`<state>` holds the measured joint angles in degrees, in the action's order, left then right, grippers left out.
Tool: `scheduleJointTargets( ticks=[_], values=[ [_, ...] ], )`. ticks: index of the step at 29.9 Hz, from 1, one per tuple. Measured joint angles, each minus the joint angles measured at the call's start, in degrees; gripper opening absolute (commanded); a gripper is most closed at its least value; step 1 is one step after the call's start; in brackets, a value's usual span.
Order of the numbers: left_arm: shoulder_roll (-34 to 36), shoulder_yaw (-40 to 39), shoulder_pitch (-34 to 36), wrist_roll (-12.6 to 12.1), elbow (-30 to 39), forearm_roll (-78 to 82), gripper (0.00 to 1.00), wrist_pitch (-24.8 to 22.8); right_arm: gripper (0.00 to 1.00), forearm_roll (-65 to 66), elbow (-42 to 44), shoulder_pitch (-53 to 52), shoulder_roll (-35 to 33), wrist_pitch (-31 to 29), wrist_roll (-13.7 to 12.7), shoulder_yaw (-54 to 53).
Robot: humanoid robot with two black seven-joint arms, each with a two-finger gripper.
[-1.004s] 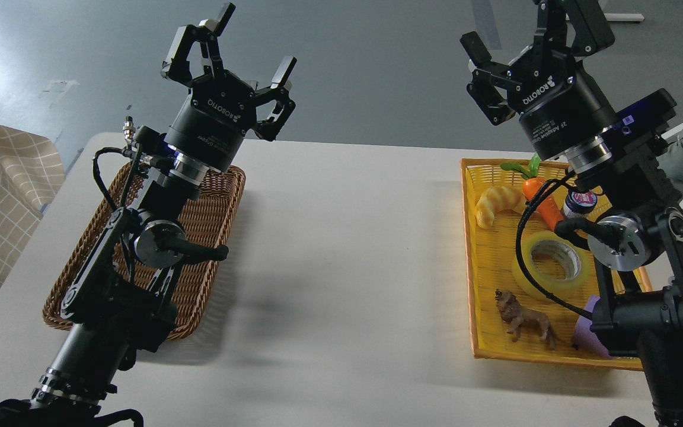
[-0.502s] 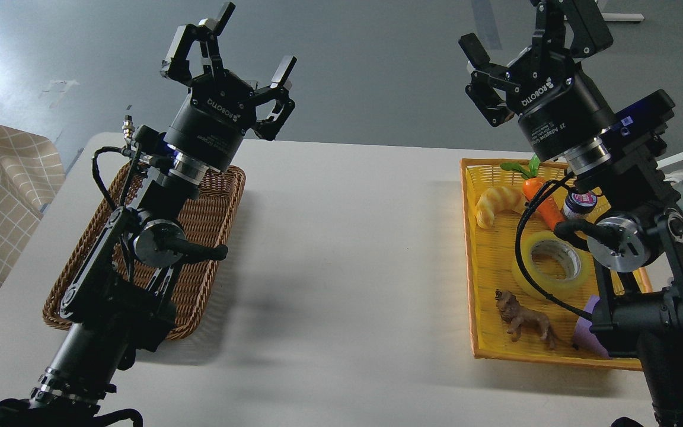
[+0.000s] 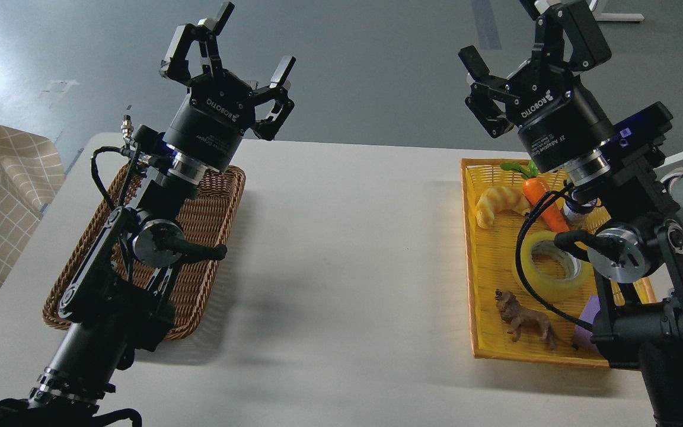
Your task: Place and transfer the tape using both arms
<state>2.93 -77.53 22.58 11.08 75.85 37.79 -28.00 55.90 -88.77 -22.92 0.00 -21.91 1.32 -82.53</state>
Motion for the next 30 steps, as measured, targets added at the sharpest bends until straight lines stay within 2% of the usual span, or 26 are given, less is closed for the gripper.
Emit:
scheduleJointTargets(
  ticks=[14, 20, 30],
  values=[
    [-0.3, -0.2, 0.0, 0.1, 0.0, 0.0, 0.98, 0.0, 1.00, 0.0, 0.0, -0.1, 0.0, 0.0, 0.0, 0.2],
    [-0.6, -0.3, 0.0, 1.8, 0.1, -0.1, 0.98, 0.0, 1.00, 0.1, 0.0, -0.3, 0.0, 0.0, 0.1, 0.2],
    [-0.7, -0.2, -0.1, 1.9, 0.1, -0.1, 0.98, 0.0, 1.00, 0.1, -0.1, -0.3, 0.0, 0.0, 0.1, 0.2]
  ],
)
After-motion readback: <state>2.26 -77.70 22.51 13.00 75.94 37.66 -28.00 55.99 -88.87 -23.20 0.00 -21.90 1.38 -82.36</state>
